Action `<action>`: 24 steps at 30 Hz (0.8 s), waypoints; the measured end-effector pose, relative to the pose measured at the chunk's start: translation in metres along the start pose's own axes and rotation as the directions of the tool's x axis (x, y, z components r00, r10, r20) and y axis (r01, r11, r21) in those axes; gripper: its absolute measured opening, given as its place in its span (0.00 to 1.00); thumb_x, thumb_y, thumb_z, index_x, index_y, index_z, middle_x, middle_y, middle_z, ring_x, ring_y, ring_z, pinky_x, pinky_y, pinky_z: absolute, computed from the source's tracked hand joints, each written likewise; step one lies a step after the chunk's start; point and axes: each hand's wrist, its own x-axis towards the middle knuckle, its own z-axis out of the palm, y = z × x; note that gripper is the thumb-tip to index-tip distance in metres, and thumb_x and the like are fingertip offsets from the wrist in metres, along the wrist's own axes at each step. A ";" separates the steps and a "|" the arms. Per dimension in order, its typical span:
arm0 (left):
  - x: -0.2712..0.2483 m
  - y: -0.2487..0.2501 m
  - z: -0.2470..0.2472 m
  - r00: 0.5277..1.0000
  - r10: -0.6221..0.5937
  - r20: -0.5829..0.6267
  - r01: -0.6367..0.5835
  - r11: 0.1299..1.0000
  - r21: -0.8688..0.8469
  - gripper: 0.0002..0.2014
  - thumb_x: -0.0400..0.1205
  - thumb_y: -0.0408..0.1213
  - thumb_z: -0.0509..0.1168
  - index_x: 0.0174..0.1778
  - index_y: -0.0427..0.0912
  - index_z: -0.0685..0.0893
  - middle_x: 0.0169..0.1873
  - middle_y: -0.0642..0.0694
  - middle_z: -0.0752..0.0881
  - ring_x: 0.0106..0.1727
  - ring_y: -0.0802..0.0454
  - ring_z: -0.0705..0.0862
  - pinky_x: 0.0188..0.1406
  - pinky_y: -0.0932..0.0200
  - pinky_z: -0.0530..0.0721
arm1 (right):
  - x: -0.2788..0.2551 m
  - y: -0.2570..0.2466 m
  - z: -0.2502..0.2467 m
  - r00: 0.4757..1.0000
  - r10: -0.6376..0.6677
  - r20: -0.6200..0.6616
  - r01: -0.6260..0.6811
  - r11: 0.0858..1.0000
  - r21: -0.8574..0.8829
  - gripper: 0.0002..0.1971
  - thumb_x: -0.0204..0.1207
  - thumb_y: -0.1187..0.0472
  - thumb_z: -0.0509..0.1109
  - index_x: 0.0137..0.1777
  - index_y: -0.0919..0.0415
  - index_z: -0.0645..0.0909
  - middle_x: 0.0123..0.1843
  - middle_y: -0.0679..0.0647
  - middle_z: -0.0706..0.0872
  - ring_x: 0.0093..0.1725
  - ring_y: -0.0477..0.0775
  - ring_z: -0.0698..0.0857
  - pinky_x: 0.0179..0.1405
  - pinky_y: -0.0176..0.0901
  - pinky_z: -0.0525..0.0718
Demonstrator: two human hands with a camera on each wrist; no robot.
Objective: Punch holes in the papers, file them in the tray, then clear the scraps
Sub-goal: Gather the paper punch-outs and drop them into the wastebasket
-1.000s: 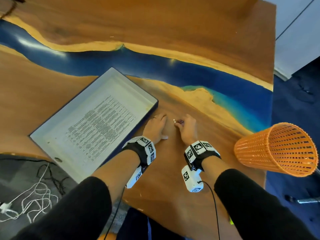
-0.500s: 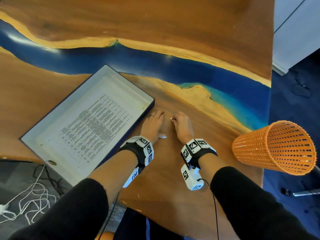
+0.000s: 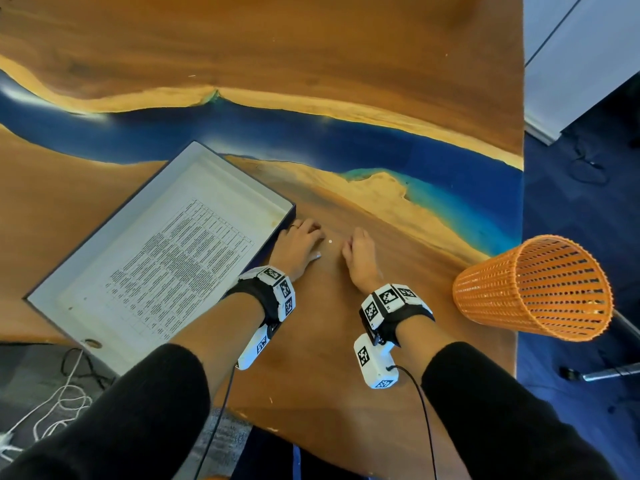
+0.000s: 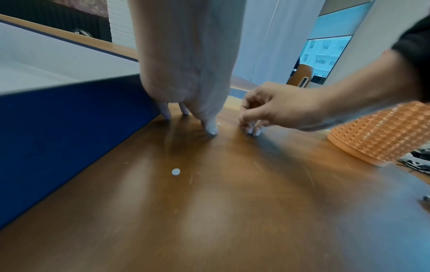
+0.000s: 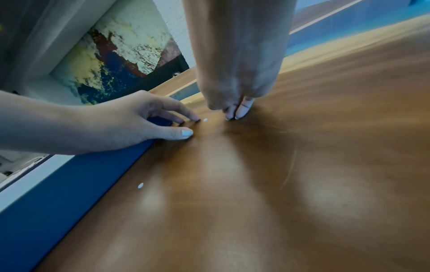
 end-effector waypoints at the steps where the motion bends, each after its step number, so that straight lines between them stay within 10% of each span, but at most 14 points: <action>1: 0.004 0.001 -0.001 1.000 0.002 -0.008 -0.002 1.000 -0.008 0.18 0.80 0.41 0.67 0.66 0.47 0.79 0.68 0.49 0.73 0.70 0.45 0.70 0.59 0.48 0.74 | -0.002 0.005 -0.003 1.000 0.016 -0.006 -0.016 0.999 0.034 0.04 0.79 0.70 0.59 0.43 0.62 0.68 0.47 0.67 0.78 0.41 0.61 0.75 0.40 0.51 0.71; 24: 0.035 0.020 -0.005 0.999 -0.001 -0.046 0.002 1.000 0.005 0.01 0.77 0.34 0.71 0.41 0.42 0.89 0.56 0.48 0.79 0.60 0.45 0.77 0.41 0.51 0.76 | -0.007 0.024 -0.009 0.997 0.054 -0.050 -0.045 0.986 0.161 0.07 0.76 0.70 0.62 0.39 0.63 0.69 0.37 0.59 0.76 0.36 0.56 0.74 0.37 0.45 0.69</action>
